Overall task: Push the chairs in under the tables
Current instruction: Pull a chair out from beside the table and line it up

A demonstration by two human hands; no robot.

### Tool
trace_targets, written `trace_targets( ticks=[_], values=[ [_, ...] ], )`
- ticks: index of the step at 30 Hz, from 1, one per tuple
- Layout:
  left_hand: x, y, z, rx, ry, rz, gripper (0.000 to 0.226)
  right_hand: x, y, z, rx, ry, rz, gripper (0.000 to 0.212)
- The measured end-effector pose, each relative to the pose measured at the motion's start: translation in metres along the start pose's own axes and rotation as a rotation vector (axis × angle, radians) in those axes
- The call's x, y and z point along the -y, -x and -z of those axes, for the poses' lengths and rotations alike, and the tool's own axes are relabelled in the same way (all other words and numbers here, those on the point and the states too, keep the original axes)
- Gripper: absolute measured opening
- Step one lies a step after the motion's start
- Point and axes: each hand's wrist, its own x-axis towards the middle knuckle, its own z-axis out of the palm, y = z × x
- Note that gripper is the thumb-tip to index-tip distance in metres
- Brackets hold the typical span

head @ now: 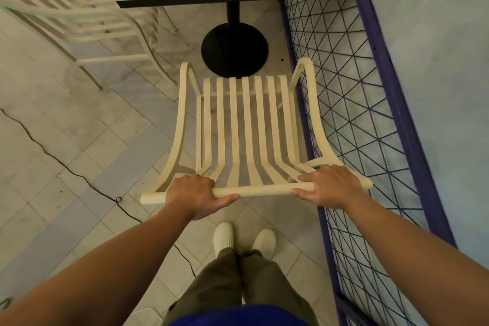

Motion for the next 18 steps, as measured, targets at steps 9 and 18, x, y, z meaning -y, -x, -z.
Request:
trace_targets(
  ticks=[9, 18],
  values=[
    [0.0028, -0.0008, -0.0039, 0.023, -0.028, -0.026, 0.097, 0.0027, 0.0004, -0.0064, -0.021, -0.003, -0.059, 0.082],
    [-0.0043, 0.0015, -0.0053, 0.016, -0.02, -0.017, 0.104, -0.0056, -0.0002, -0.0039, 0.008, -0.033, -0.027, 0.091]
  ],
)
